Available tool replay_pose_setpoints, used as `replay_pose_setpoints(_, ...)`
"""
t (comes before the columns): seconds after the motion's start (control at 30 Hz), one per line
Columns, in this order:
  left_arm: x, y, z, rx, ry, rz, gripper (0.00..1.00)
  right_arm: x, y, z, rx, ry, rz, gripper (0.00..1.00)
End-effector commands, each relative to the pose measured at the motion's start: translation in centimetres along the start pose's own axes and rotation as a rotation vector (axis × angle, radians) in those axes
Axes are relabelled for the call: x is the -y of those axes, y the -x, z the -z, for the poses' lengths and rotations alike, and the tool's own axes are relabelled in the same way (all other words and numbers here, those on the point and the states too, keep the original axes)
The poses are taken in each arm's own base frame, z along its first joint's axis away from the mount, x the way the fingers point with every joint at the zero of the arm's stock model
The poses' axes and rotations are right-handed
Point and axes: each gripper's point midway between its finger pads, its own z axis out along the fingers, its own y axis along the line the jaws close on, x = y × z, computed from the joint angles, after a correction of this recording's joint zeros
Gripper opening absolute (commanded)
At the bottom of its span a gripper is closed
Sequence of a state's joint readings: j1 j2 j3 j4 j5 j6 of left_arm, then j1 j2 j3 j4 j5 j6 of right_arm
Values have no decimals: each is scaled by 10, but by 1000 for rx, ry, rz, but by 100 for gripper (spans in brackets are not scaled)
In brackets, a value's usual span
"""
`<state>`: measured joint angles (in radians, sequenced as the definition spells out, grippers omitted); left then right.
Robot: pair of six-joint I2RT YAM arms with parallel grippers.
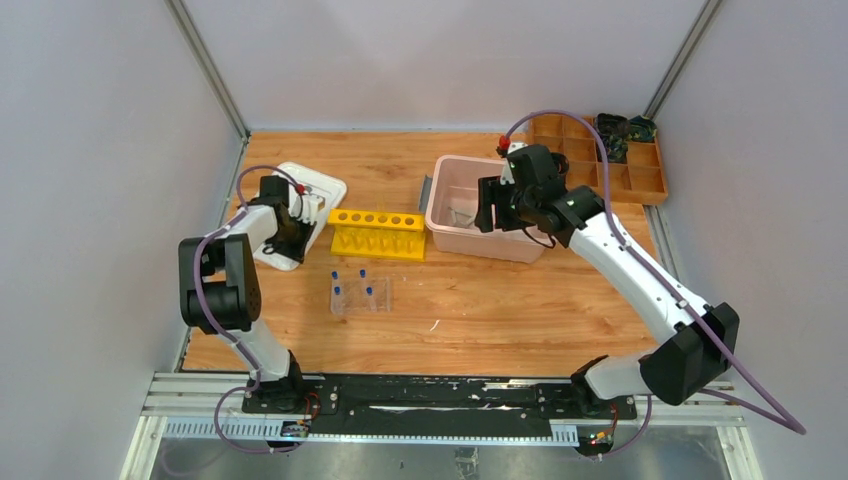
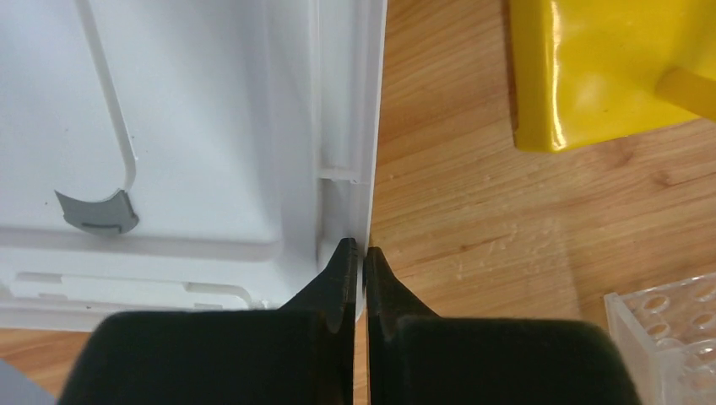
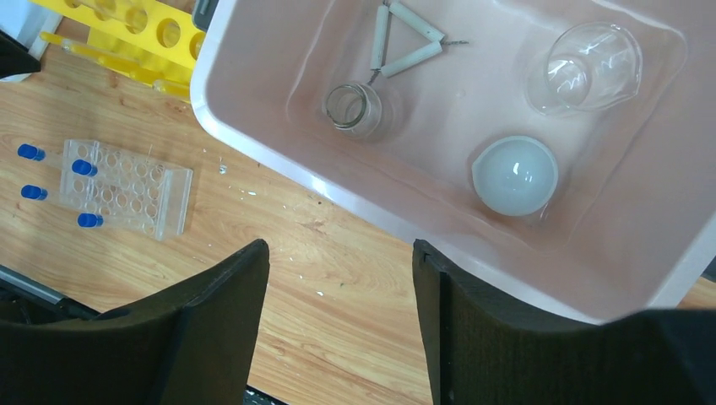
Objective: Organize the chemistry lab equipment
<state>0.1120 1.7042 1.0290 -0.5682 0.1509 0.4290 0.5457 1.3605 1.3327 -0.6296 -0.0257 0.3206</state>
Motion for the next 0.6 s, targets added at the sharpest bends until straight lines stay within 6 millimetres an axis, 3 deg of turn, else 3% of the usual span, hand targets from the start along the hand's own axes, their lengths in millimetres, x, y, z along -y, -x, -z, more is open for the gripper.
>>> replay_pose_setpoints(0.0,-15,7,17,34,96,-23,0,-7,9,14,37,19,33,65)
replay_pose_setpoints(0.3,-32,43,79,144,214,4,0,-9,11,23,68,47,76,57)
replay_pose_setpoints(0.57,-15,72,139,238,219,-74,0,-30,40,47,168,161,218,61)
